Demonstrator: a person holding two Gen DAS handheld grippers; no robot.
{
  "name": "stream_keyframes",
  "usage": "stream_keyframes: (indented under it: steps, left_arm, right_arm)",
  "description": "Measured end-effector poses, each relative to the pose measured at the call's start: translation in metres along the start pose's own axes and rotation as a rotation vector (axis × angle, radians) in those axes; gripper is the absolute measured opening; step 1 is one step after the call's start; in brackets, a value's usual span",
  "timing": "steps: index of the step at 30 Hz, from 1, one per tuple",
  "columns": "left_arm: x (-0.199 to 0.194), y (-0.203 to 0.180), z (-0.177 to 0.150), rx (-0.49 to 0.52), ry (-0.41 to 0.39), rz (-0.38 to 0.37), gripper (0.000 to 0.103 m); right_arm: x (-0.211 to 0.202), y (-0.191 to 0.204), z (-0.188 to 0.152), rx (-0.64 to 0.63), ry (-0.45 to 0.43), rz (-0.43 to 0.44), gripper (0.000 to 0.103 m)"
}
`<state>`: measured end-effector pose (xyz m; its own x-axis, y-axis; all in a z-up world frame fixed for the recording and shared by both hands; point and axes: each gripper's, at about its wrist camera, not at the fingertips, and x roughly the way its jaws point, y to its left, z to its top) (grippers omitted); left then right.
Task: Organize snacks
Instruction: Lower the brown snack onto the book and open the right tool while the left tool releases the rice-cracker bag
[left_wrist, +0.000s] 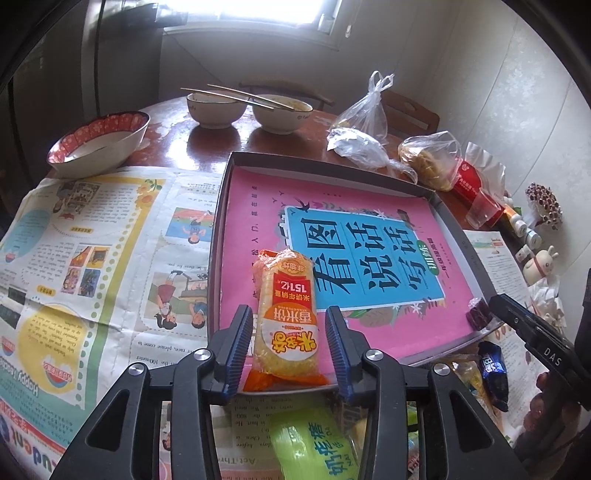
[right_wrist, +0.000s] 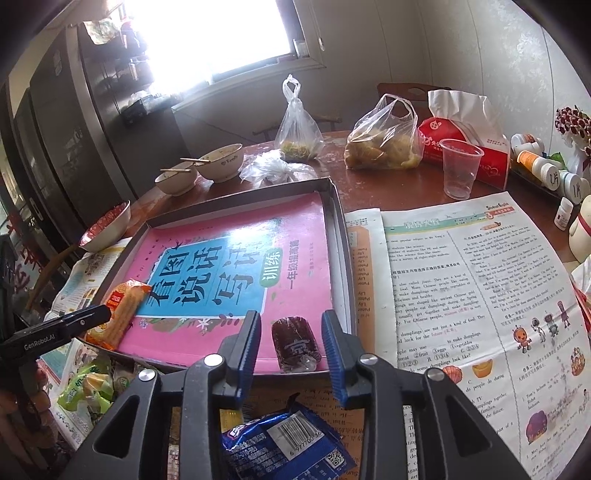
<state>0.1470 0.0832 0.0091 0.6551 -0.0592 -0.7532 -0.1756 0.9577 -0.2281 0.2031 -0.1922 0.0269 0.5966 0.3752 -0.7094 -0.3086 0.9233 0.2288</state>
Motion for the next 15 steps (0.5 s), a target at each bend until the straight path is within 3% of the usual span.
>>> stream_keyframes:
  steps: [4, 15]
  left_arm:
    - [-0.008, 0.001, -0.002, -0.006, -0.009, -0.009, 0.047]
    - [-0.028, -0.004, -0.011, 0.011, -0.020, -0.040, 0.060]
  right_arm:
    - [-0.006, 0.000, 0.001, 0.006, -0.015, 0.002, 0.044]
    - [-0.020, 0.002, 0.000, 0.006, -0.041, 0.013, 0.051]
